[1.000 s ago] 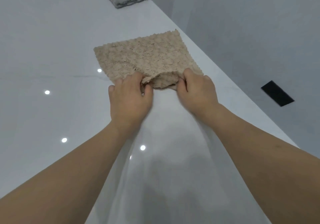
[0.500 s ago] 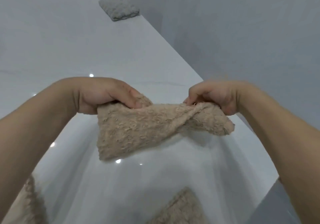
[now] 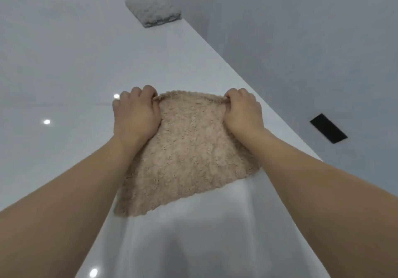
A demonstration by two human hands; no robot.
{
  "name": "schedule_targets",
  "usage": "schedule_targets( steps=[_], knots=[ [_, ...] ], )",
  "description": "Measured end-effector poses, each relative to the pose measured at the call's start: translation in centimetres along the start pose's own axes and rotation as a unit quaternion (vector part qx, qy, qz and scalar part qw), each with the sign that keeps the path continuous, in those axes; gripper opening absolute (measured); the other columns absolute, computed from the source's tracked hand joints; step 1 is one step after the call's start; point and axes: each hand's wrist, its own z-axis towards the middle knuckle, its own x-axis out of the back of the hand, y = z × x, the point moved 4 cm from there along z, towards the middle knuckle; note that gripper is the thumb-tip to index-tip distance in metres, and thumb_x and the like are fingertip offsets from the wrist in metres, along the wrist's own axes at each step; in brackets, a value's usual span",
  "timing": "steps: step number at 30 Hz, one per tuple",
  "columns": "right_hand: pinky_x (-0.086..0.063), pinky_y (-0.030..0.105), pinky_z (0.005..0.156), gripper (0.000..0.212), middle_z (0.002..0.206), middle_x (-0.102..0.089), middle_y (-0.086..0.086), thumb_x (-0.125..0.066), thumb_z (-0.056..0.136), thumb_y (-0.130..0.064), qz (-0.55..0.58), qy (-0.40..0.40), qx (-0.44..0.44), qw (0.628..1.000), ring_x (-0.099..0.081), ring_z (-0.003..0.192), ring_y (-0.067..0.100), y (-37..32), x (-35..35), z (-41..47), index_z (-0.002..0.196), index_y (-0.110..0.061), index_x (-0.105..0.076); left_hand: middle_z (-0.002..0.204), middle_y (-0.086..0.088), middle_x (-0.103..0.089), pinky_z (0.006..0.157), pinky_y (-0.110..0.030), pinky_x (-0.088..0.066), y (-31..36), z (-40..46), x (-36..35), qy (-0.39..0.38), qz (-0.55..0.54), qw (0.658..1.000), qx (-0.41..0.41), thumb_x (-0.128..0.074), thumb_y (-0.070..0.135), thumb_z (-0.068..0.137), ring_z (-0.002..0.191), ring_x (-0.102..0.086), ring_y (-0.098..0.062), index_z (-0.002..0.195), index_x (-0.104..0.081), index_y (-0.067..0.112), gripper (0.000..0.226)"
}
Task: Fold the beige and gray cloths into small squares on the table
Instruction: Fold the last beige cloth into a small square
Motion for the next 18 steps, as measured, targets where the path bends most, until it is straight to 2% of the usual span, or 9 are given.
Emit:
schedule_targets(
  steps=[3,9,14,18],
  knots=[
    [-0.030,0.034,0.083,0.032,0.117,-0.052,0.008,-0.040,0.093,-0.010,0.021,0.037,-0.010,0.999,-0.046,0.104,0.029,-0.1,-1.5,1.6,0.120,-0.014,-0.055,0.092,-0.007,-0.058,0.075,-0.039,-0.026,0.0,0.9,-0.6,0.013,-0.018,1.000,0.005,-0.041,0.025,0.098,0.081,-0.040,-0.026,0.104,-0.056,0.016,0.019],
    [-0.041,0.038,0.082,0.024,0.107,-0.054,0.006,-0.038,0.099,-0.023,0.044,0.105,-0.008,0.993,-0.047,0.096,0.025,-0.1,-2.0,2.5,0.109,-0.014,-0.058,0.089,-0.003,-0.060,0.074,-0.036,-0.026,-0.5,1.2,-0.7,0.039,-0.037,0.998,0.017,-0.043,0.024,0.095,0.079,-0.040,-0.023,0.100,-0.057,0.017,0.017],
    [-0.041,0.039,0.078,0.025,0.104,-0.055,0.006,-0.039,0.100,-0.026,0.040,0.112,-0.006,0.993,-0.047,0.092,0.026,-0.1,-2.1,3.1,0.106,-0.013,-0.059,0.090,-0.004,-0.062,0.074,-0.037,-0.028,-0.5,1.5,-0.6,0.035,-0.033,0.999,0.018,-0.043,0.024,0.095,0.079,-0.044,-0.024,0.102,-0.058,0.016,0.018],
    [-0.041,0.041,0.085,0.025,0.106,-0.057,0.005,-0.041,0.098,-0.029,0.057,0.084,-0.015,0.995,-0.051,0.097,0.028,0.0,-2.3,4.5,0.108,-0.016,-0.061,0.096,-0.008,-0.060,0.075,-0.039,-0.029,-0.5,2.2,-0.9,0.040,-0.021,0.999,0.013,-0.042,0.025,0.096,0.087,-0.049,-0.032,0.105,-0.058,0.015,0.021]
  ],
)
